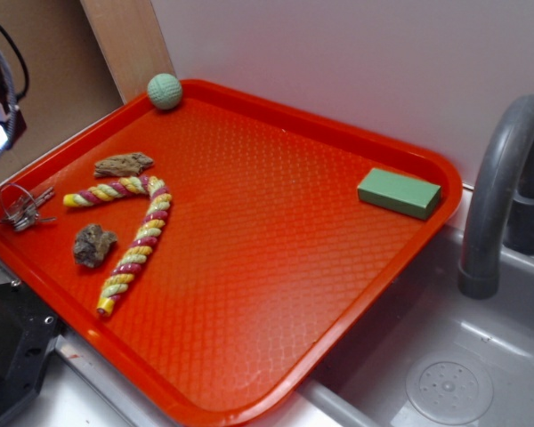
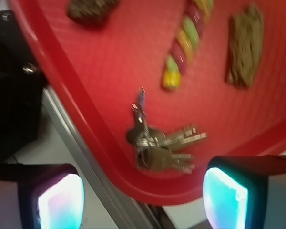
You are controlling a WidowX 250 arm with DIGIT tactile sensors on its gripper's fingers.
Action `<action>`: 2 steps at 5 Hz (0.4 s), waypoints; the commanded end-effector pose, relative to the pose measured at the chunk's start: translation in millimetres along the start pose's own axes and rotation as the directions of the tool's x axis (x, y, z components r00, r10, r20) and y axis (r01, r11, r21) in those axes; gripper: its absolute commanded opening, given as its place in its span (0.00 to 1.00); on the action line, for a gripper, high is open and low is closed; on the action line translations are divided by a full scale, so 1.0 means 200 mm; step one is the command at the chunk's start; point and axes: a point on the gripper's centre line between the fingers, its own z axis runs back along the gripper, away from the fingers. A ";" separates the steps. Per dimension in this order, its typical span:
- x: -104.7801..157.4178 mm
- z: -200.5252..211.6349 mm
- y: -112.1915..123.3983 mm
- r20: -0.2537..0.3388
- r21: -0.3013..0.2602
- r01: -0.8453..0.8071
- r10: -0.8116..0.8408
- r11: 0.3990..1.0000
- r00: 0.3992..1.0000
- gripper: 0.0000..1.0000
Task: Grab the silver keys.
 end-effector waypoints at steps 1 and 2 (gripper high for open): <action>0.13 -0.20 0.08 -0.013 -0.029 0.029 -0.029 0.999 0.999 1.00; 0.21 -0.25 0.08 -0.048 -0.066 0.022 -0.025 0.998 0.999 0.00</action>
